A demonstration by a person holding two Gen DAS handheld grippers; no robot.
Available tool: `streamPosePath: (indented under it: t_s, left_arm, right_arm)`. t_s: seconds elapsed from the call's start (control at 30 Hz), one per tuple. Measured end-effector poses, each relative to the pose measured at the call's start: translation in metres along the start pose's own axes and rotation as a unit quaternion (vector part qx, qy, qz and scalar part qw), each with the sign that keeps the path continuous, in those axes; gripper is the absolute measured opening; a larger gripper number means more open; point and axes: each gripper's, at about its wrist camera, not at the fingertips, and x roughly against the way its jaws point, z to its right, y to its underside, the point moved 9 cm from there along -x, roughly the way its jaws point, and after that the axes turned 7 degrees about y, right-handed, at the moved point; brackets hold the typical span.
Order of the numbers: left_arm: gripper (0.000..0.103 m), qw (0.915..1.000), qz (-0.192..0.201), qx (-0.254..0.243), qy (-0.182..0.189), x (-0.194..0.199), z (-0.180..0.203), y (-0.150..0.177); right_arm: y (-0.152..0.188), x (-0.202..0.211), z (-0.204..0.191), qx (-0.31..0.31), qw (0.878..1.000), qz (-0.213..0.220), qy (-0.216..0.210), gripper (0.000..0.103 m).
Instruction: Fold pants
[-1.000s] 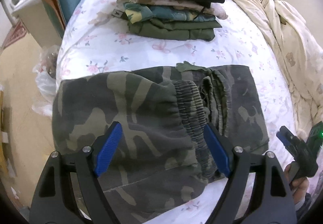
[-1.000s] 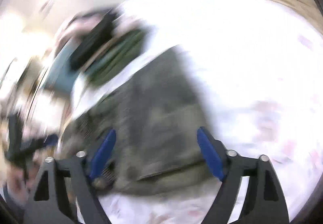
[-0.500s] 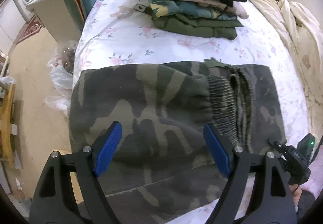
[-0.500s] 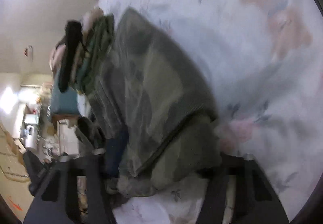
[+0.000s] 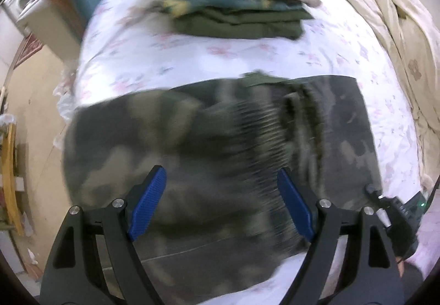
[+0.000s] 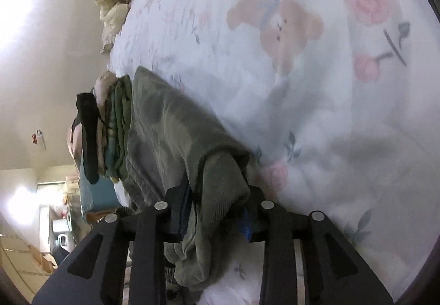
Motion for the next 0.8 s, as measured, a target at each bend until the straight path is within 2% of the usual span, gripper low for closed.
streamPosePath:
  t_s: [0.07, 0.17, 0.23, 0.33, 0.37, 0.43, 0.53, 0.6, 0.63, 0.67, 0.7, 0.73, 0.8]
  left_arm:
    - [0.080, 0.9998, -0.010, -0.011, 0.013, -0.010, 0.038, -0.015]
    - [0.080, 0.9983, -0.032, -0.033, 0.036, -0.032, 0.104, -0.039]
    - [0.080, 0.9958, -0.057, -0.060, 0.039, -0.050, 0.138, -0.051]
    - [0.080, 0.9869, -0.107, -0.109, 0.053, -0.079, 0.189, -0.065]
    - [0.080, 0.9851, -0.111, -0.121, 0.051, -0.087, 0.202, -0.072]
    - [0.080, 0.9821, -0.126, -0.134, 0.040, -0.101, 0.216, -0.081]
    - [0.080, 0.9736, -0.179, -0.140, 0.024, -0.129, 0.227, -0.078]
    - [0.079, 0.9661, -0.195, -0.169, -0.008, -0.139, 0.226, -0.073]
    - [0.076, 0.9639, -0.191, -0.184, -0.020, -0.139, 0.225, -0.074]
    - [0.055, 0.9628, -0.182, -0.199, -0.023, -0.134, 0.222, -0.075]
    - [0.026, 0.9625, -0.180, -0.202, -0.021, -0.130, 0.218, -0.076]
    - [0.015, 0.9631, -0.179, -0.200, -0.018, -0.122, 0.211, -0.077]
    - [0.009, 0.9666, -0.153, -0.205, -0.012, -0.093, 0.195, -0.085]
  right_arm:
    - [-0.005, 0.000, -0.005, 0.007, 1.000, 0.012, -0.001, 0.033]
    - [-0.003, 0.011, -0.026, 0.081, 0.996, 0.043, -0.002, 0.013]
    - [0.008, 0.030, -0.063, 0.190, 0.979, 0.075, -0.019, 0.011]
    - [0.029, 0.043, -0.104, 0.307, 0.948, 0.081, -0.038, 0.010]
    - [0.033, 0.044, -0.108, 0.322, 0.943, 0.080, -0.041, 0.010]
    - [0.038, 0.042, -0.115, 0.339, 0.937, 0.075, -0.046, 0.010]
    - [0.049, 0.039, -0.122, 0.363, 0.928, 0.065, -0.056, 0.009]
    - [0.057, 0.038, -0.132, 0.384, 0.919, 0.060, -0.065, 0.009]
    - [0.066, 0.038, -0.139, 0.403, 0.910, 0.059, -0.072, 0.009]
    - [0.072, 0.039, -0.145, 0.415, 0.905, 0.058, -0.077, 0.009]
    - [0.077, 0.040, -0.148, 0.426, 0.899, 0.058, -0.080, 0.009]
    - [0.083, 0.041, -0.154, 0.435, 0.895, 0.058, -0.086, 0.009]
    - [0.090, 0.044, -0.161, 0.438, 0.891, 0.051, -0.104, 0.009]
